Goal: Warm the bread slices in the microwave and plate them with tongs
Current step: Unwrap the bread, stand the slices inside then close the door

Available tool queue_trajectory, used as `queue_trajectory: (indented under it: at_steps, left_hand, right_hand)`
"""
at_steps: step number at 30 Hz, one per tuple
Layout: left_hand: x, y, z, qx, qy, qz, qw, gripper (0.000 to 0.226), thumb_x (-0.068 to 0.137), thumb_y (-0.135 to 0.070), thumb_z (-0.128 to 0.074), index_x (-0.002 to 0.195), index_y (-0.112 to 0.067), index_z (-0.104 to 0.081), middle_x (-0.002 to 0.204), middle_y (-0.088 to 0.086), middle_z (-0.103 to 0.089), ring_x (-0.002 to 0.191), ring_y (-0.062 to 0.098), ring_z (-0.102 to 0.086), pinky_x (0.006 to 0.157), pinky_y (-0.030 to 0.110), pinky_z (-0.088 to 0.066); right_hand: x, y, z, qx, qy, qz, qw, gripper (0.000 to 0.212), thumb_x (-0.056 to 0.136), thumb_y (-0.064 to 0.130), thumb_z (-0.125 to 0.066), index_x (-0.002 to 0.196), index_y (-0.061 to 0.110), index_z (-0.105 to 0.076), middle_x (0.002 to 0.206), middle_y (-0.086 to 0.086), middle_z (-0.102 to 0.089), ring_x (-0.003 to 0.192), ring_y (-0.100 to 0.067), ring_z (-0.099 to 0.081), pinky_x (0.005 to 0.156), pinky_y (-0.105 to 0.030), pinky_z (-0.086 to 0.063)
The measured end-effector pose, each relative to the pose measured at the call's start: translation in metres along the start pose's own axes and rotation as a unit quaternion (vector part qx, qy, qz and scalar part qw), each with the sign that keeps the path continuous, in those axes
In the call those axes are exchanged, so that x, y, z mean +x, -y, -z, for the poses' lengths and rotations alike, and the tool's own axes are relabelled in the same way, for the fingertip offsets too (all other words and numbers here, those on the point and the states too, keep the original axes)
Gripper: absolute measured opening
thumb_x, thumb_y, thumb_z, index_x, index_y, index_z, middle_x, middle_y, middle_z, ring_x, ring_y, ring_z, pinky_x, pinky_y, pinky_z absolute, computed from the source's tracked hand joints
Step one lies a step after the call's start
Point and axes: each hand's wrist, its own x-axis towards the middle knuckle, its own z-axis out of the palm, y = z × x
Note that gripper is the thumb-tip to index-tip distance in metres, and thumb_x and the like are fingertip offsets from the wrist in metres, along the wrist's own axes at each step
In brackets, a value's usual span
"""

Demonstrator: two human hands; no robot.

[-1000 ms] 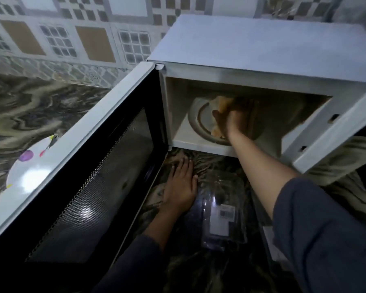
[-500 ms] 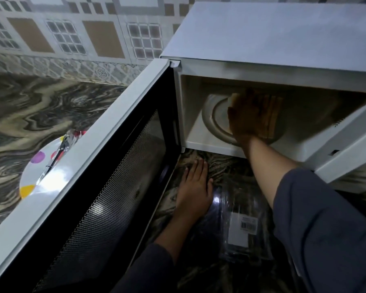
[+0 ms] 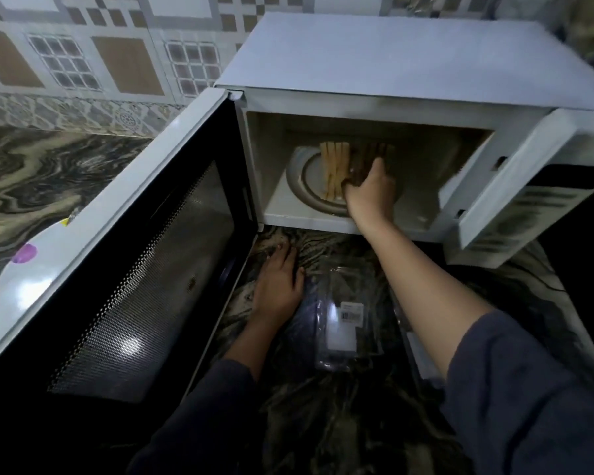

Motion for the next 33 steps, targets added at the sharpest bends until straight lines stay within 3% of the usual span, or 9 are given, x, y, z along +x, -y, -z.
queue_trajectory:
  at_steps: [2, 5, 9, 14, 16, 19, 25, 30, 33]
  left_hand:
    - [-0.009, -0.004, 0.001, -0.048, -0.022, 0.030, 0.998, 0.043, 0.093, -0.018, -0.049, 0.135, -0.007, -0.047, 0.144, 0.014, -0.042, 0.135, 0.028, -0.035, 0.112, 0.026, -0.021]
    - [-0.030, -0.012, 0.004, -0.141, -0.072, 0.080, 0.984, 0.030, 0.090, -0.010, -0.050, 0.116, 0.000, -0.061, 0.124, 0.018, -0.057, 0.118, 0.032, -0.051, 0.102, 0.022, -0.030]
    - [-0.067, -0.031, 0.008, -0.213, -0.111, 0.114, 0.964, 0.022, 0.094, -0.010, -0.049, 0.106, 0.000, -0.064, 0.111, 0.019, -0.063, 0.105, 0.028, -0.057, 0.086, 0.016, -0.034]
    - [-0.110, -0.050, 0.010, -0.384, -0.058, 0.181, 0.903, 0.026, 0.096, -0.034, -0.045, 0.086, -0.020, -0.063, 0.087, 0.002, -0.067, 0.085, 0.023, -0.063, 0.083, 0.040, -0.050]
    - [-0.124, -0.057, 0.013, -0.424, -0.039, 0.194, 0.884, 0.027, 0.096, -0.037, -0.045, 0.084, -0.021, -0.063, 0.081, -0.003, -0.066, 0.082, 0.019, -0.063, 0.080, 0.038, -0.052]
    - [-0.137, -0.067, 0.016, -0.440, -0.010, 0.209, 0.873, 0.020, 0.094, -0.034, -0.051, 0.087, -0.020, -0.063, 0.085, -0.001, -0.065, 0.084, 0.019, -0.062, 0.076, 0.032, -0.054]
    - [-0.145, -0.080, 0.016, -0.459, 0.005, 0.240, 0.855, 0.006, 0.092, -0.005, -0.053, 0.093, -0.003, -0.059, 0.076, 0.004, -0.059, 0.063, 0.006, -0.060, 0.061, 0.013, -0.054]
    - [-0.144, -0.079, 0.019, -0.480, 0.001, 0.290, 0.828, 0.016, 0.087, 0.006, -0.055, 0.076, -0.004, -0.058, 0.072, 0.010, -0.056, 0.064, 0.016, -0.055, 0.052, 0.015, -0.054]
    - [-0.144, -0.081, 0.019, -0.469, -0.005, 0.313, 0.826, 0.009, 0.085, 0.006, -0.058, 0.078, 0.000, -0.060, 0.070, 0.010, -0.057, 0.062, 0.016, -0.056, 0.050, 0.014, -0.053]
  right_hand:
    - [-0.025, -0.009, 0.017, 0.061, -0.010, 0.009, 0.998, 0.038, 0.087, 0.014, -0.060, 0.122, 0.014, -0.046, 0.119, -0.004, -0.055, 0.101, -0.012, -0.052, 0.077, -0.025, -0.045]
    - [-0.056, -0.029, 0.035, 0.101, -0.041, 0.025, 0.994, 0.034, 0.084, 0.009, -0.062, 0.116, 0.008, -0.049, 0.109, -0.007, -0.061, 0.097, -0.019, -0.059, 0.078, -0.024, -0.048]
    - [-0.105, -0.053, 0.049, 0.142, -0.017, 0.002, 0.990, 0.028, 0.087, 0.009, -0.059, 0.113, 0.009, -0.050, 0.107, -0.008, -0.060, 0.096, -0.019, -0.058, 0.075, -0.019, -0.042]
    - [-0.163, -0.075, 0.048, 0.158, 0.032, -0.010, 0.987, 0.031, 0.086, 0.010, -0.059, 0.116, 0.010, -0.051, 0.112, -0.009, -0.060, 0.103, -0.021, -0.057, 0.087, -0.031, -0.048]
    - [-0.181, -0.085, 0.047, 0.134, 0.046, -0.004, 0.990, 0.034, 0.086, 0.012, -0.060, 0.119, 0.010, -0.050, 0.116, -0.008, -0.059, 0.107, -0.020, -0.056, 0.088, -0.028, -0.044]
    - [-0.202, -0.098, 0.048, 0.111, 0.077, -0.029, 0.990, 0.037, 0.088, 0.010, -0.059, 0.123, 0.007, -0.048, 0.121, -0.008, -0.058, 0.108, -0.020, -0.054, 0.079, -0.014, -0.034]
    - [-0.214, -0.113, 0.049, 0.064, 0.131, -0.086, 0.986, 0.039, 0.087, 0.013, -0.062, 0.123, 0.007, -0.047, 0.119, -0.009, -0.059, 0.105, -0.024, -0.057, 0.074, -0.021, -0.036]
    - [-0.207, -0.119, 0.047, 0.120, 0.142, -0.201, 0.962, 0.020, 0.081, 0.007, -0.069, 0.092, 0.011, -0.052, 0.100, -0.015, -0.064, 0.087, -0.029, -0.064, 0.085, -0.044, -0.054]
    - [-0.205, -0.121, 0.047, 0.197, 0.183, -0.281, 0.921, 0.016, 0.083, 0.000, -0.065, 0.077, 0.008, -0.052, 0.102, -0.024, -0.064, 0.080, -0.030, -0.066, 0.075, -0.038, -0.057]
